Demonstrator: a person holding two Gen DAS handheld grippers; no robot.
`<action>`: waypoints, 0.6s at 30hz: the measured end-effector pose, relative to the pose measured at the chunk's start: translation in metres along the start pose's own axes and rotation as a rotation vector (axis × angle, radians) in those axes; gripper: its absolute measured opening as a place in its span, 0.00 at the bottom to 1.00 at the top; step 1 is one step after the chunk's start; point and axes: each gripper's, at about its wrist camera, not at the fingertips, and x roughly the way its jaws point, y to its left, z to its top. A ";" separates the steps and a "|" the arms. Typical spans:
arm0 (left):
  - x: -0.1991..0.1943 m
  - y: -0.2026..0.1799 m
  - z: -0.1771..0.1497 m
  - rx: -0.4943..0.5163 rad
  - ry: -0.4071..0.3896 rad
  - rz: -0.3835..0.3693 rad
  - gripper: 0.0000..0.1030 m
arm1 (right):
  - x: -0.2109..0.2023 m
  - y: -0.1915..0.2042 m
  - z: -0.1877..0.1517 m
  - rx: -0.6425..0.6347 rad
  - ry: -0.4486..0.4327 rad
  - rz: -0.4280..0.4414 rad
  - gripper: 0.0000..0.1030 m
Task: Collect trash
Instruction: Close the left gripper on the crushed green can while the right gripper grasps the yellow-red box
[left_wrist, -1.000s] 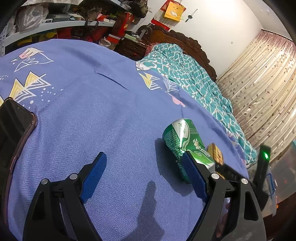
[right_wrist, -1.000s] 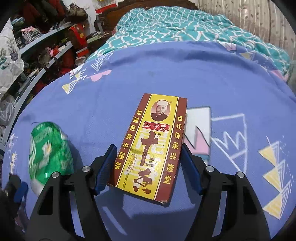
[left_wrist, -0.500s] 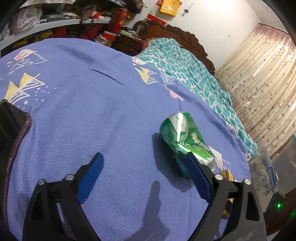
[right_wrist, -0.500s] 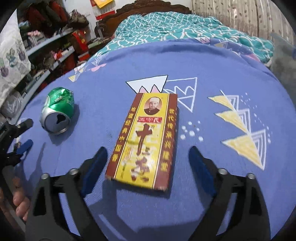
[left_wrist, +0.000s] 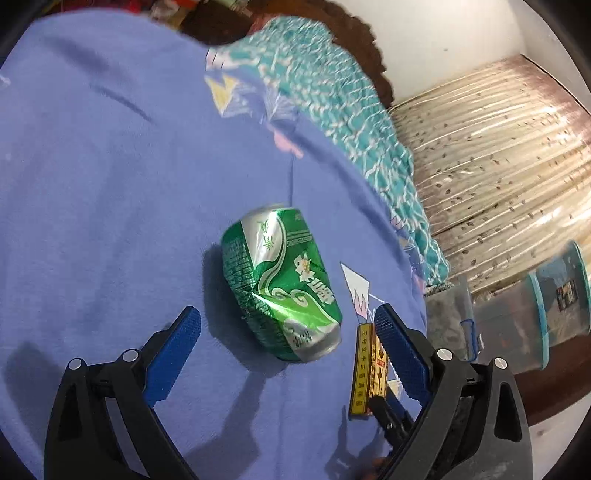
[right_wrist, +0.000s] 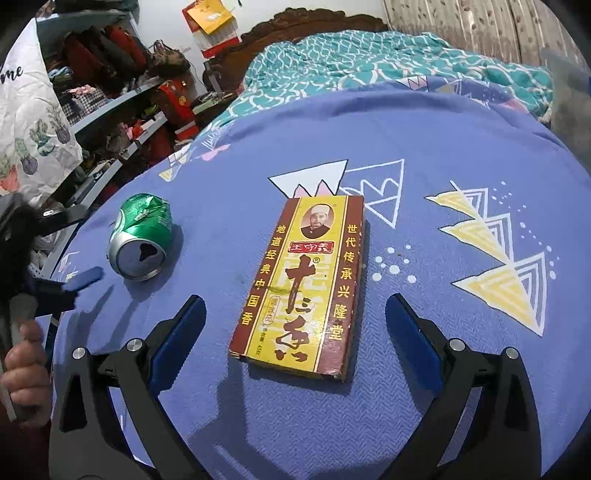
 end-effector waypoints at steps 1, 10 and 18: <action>0.006 0.002 0.001 -0.008 0.006 0.009 0.87 | 0.000 0.000 0.000 0.001 -0.002 0.003 0.94; 0.044 0.003 0.011 -0.085 0.066 -0.005 0.45 | -0.002 0.000 0.000 0.000 -0.014 0.031 0.94; 0.025 -0.005 -0.007 -0.025 0.024 0.045 0.39 | 0.001 0.000 0.001 -0.011 0.006 0.032 0.94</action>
